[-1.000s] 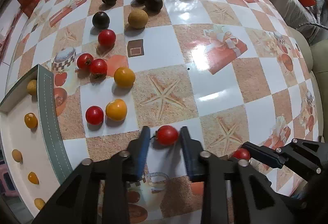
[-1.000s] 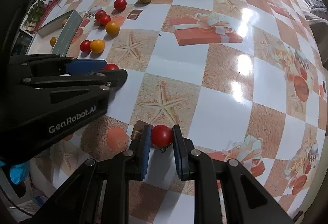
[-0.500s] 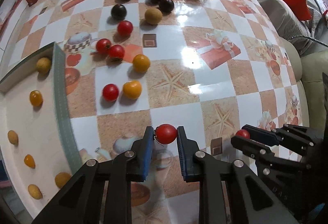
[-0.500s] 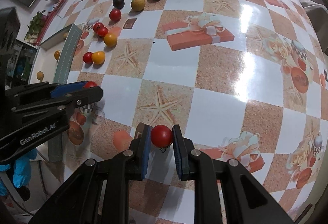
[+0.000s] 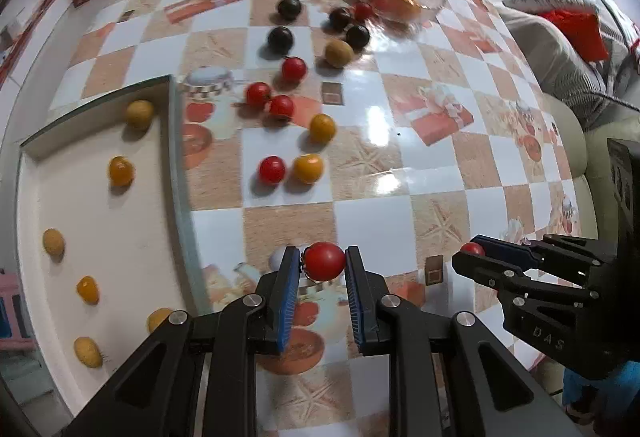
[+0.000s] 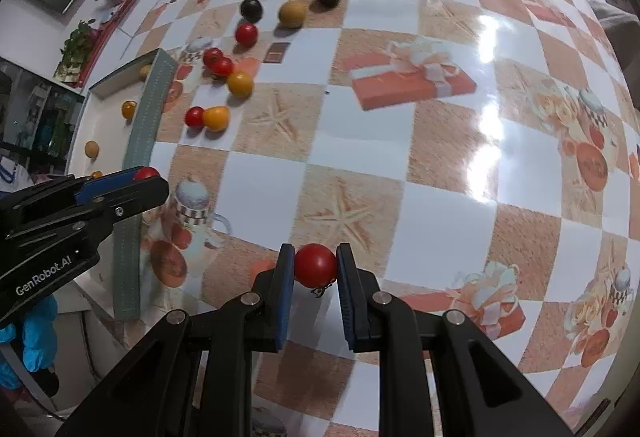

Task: Organize fruits
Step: 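Carry both red cherry tomatoes over the white tray and open both tools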

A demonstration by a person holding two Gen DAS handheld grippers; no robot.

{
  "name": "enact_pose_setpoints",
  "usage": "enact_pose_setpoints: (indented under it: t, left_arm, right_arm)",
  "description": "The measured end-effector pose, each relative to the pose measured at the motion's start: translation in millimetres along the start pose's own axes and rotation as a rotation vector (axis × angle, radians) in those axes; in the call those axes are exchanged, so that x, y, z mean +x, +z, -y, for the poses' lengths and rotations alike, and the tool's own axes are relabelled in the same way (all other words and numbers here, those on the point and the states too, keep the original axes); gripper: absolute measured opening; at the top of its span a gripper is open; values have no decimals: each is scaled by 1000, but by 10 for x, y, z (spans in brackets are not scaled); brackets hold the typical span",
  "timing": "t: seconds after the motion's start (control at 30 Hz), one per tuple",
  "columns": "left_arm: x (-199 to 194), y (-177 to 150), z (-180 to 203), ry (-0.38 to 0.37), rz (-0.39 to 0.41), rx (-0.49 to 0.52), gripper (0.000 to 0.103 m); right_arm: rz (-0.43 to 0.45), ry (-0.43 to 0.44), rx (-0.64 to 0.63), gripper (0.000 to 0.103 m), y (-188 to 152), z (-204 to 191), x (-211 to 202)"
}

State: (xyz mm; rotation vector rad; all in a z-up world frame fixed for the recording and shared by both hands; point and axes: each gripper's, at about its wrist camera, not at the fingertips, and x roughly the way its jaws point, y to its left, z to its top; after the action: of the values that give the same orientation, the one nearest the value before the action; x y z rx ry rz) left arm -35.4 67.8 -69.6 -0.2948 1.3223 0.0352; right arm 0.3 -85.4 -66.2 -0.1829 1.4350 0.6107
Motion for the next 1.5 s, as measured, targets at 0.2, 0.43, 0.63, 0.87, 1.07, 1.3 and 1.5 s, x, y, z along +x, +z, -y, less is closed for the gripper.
enact_pose_setpoints:
  t: [0.2,0.43,0.63,0.87,1.07,1.3,1.5]
  left_arm:
    - [-164,-57,-218,11,30,-46,24]
    - [-345,-139,-530,29,62,-104,24]
    - [-472,-219,-863,51,87,-163,24]
    - [-555,-334,-1265,83,102,-236,24]
    - [-576,-409,-1584,105,107,-288,24]
    - [-531,-453,-1844,133,103,-332,24]
    - [-468,-497,-2032,166,93,-365,24]
  right_arm:
    - [6,10,-43,23,112,-215,-32]
    - [13,28,-108,23,282,-558,-40]
    - [14,50,-168,23,416,-911,-7]
    - [11,80,-241,23,575,-1367,71]
    - [-6,103,-285,23,684,-1680,186]
    - [-24,121,-314,22,786,-1930,311]
    - [-40,123,-338,22,833,-2081,434]
